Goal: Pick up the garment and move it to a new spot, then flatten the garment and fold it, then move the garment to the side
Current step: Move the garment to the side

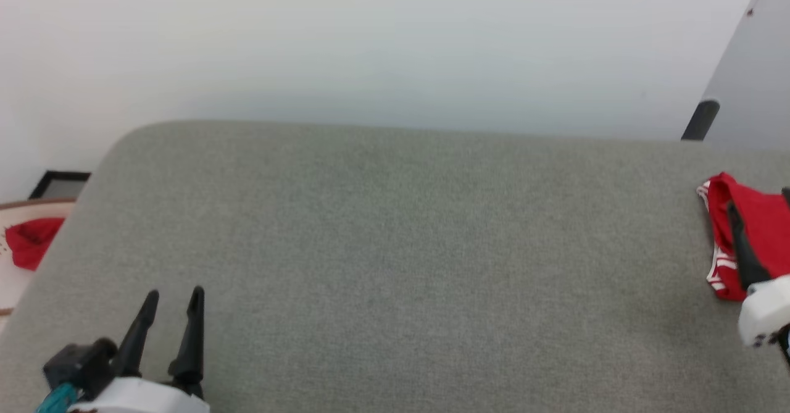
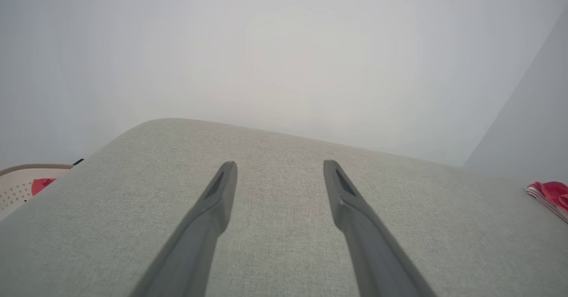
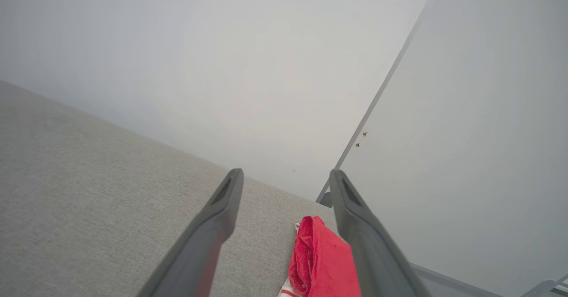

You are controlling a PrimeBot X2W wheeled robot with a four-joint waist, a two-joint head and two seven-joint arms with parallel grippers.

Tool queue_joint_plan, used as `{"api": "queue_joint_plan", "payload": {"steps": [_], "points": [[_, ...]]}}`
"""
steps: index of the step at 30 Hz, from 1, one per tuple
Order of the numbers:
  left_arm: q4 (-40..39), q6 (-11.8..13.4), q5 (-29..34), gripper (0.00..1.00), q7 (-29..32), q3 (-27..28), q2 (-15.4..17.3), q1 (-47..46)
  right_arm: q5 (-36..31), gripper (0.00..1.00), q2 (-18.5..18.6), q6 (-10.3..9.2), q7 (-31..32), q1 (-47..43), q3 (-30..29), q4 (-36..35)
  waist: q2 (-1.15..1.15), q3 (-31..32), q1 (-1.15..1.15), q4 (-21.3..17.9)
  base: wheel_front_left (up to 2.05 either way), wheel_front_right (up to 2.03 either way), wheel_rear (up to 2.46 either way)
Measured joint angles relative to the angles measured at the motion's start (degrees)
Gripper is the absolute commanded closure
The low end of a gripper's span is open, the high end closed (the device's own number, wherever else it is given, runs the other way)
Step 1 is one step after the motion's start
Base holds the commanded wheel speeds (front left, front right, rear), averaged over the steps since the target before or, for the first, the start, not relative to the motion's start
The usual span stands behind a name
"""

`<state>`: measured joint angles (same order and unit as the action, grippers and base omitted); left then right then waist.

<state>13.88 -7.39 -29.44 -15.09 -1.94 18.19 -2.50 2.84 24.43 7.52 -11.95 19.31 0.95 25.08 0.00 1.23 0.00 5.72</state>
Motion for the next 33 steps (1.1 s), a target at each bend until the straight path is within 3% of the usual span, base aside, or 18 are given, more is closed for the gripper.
{"api": "queue_joint_plan", "payload": {"steps": [9,18,33], "points": [[-1.93,0.0,-0.9,0.0,0.0,-0.05,0.71,3.94,-2.41,0.0,-7.04,0.0,-0.68,-9.5,-5.21,-7.43,0.0,3.1,0.0,0.42,0.0,0.0,0.0],[-2.43,0.0,-1.81,0.0,0.0,-0.89,1.59,4.2,-4.0,0.0,-11.82,0.0,-0.91,-15.97,-7.88,-12.63,0.0,3.3,0.0,-0.62,0.0,0.0,0.0],[-3.01,0.0,-1.81,0.0,0.0,-2.01,1.86,4.09,-4.55,0.0,-14.77,0.0,-0.59,-20.21,-9.5,-16.64,0.0,3.24,0.0,-1.93,0.0,0.0,0.0]]}}
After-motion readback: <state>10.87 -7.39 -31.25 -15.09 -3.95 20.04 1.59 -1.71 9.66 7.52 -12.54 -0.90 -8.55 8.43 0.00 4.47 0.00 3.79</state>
